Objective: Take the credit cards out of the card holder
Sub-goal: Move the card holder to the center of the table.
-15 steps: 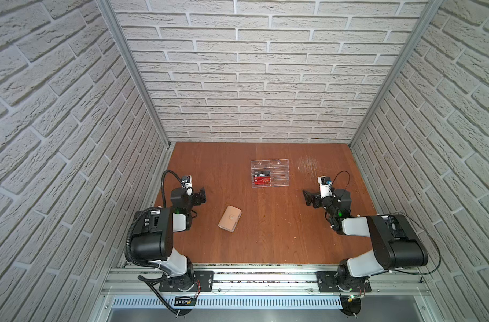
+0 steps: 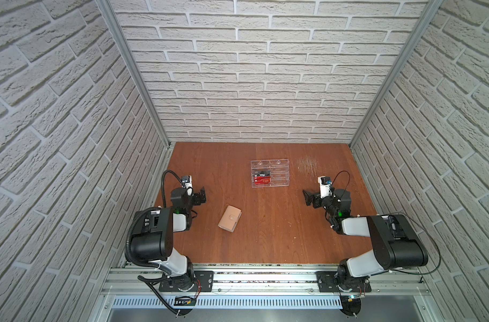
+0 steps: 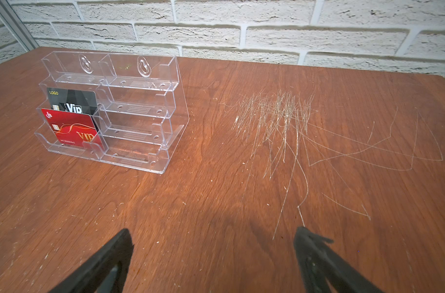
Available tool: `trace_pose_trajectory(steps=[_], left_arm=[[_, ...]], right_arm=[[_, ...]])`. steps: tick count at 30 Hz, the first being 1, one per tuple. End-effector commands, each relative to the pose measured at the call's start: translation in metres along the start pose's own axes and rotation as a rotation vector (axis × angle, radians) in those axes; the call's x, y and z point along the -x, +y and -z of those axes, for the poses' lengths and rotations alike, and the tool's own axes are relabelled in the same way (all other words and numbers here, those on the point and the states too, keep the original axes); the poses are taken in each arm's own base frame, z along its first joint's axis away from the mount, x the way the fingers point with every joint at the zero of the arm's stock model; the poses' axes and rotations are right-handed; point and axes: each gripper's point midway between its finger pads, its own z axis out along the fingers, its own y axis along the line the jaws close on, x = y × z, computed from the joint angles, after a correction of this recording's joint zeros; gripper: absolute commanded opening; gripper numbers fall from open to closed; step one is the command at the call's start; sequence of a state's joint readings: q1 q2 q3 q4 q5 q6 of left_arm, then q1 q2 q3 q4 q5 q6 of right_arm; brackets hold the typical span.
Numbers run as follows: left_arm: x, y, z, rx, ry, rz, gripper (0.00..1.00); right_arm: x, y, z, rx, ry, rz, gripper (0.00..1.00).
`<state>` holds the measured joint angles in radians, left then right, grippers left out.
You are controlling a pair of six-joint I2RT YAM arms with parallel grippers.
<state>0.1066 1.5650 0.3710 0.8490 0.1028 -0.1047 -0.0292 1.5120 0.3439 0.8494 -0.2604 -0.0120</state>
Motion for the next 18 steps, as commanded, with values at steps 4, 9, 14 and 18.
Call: trace_pose_trajectory(steps=[4,9,14,18], left_arm=[[0.022,0.002,-0.002,0.009,-0.079,-0.026,0.98],[0.022,0.002,-0.001,0.030,-0.082,-0.037,0.99],[0.037,0.003,0.014,0.084,-0.102,-0.051,0.98],[0.057,-0.004,0.039,0.167,-0.098,-0.094,0.98]], right_arm=[[0.019,-0.001,-0.001,0.005,-0.062,0.020,1.00],[0.021,-0.008,-0.001,-0.041,-0.064,0.002,1.00],[0.030,-0.034,0.010,-0.200,0.026,-0.074,1.00],[0.025,-0.051,0.016,-0.319,0.258,-0.170,1.00]])
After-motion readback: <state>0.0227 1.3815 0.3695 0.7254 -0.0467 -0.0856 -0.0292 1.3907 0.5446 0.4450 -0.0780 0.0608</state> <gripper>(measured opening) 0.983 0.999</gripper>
